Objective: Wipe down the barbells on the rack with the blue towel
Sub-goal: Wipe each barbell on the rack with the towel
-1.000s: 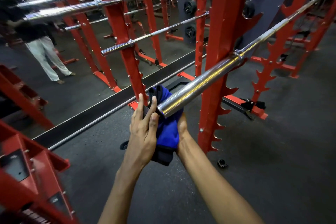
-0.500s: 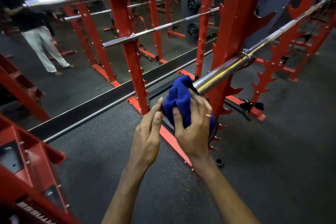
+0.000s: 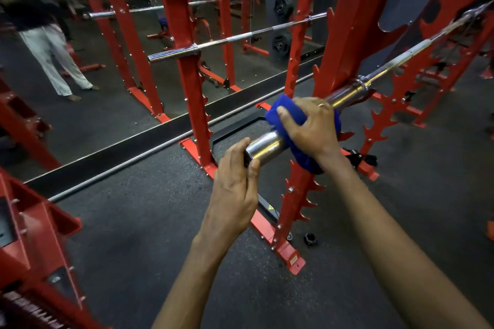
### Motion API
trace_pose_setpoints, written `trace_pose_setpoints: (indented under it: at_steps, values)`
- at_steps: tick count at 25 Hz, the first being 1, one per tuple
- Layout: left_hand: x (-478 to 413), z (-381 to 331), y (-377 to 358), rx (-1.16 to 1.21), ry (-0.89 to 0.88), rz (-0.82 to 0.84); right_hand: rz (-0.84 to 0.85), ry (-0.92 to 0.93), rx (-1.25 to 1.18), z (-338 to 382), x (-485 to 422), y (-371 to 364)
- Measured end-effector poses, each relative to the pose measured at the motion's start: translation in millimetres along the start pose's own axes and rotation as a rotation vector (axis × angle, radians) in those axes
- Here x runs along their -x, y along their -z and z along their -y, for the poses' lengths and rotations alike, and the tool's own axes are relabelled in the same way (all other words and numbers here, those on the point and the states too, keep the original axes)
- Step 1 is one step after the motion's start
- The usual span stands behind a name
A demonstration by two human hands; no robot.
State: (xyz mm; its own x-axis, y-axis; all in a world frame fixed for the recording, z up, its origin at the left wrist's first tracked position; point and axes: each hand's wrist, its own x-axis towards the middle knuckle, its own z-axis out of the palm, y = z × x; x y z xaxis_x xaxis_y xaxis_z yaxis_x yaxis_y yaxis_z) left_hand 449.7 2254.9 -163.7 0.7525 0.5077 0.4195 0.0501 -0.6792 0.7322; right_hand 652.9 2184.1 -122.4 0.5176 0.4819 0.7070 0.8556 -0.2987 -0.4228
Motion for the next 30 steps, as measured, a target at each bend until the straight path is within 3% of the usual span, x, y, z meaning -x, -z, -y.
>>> trace_pose_setpoints:
  at_steps: [2, 4, 6, 8, 11, 14, 19, 22, 25, 27, 30]
  values:
    - [0, 0, 2, -0.005, -0.01, -0.007, -0.012, -0.024, 0.054, 3, 1, -1]
    - [-1, -3, 4, 0.005, -0.017, -0.021, -0.031, 0.08, 0.022, 12, 22, -10]
    - [-3, -7, 5, -0.006, 0.01, -0.014, -0.152, 0.075, -0.069, 11, 42, -23]
    - [-6, -10, 8, -0.073, 0.03, 0.008, -0.354, -0.185, -0.244, 10, 45, -38]
    - [-12, -14, 17, -0.174, 0.005, 0.049, -0.553, -0.718, -0.753, 39, 54, -53]
    - [-17, -12, 21, -0.195, 0.024, 0.041, -0.393, -1.217, -1.424, 64, 64, -56]
    - [-19, -11, 14, -0.151, 0.054, -0.008, -0.296, -1.252, -1.881, 81, 52, -51]
    - [-20, -13, 14, -0.224, 0.07, 0.017, -0.204, -1.221, -1.801, 80, 54, -45]
    - [-23, -18, 7, -0.223, 0.003, 0.013, -0.356, -1.136, -1.354, 77, 80, -44]
    - [-25, -17, 0, -0.184, -0.031, 0.038, -0.516, -0.846, -0.903, 77, 92, -46]
    - [-26, -17, -5, -0.246, -0.045, 0.05, -0.393, -0.404, -0.404, 51, 87, -45]
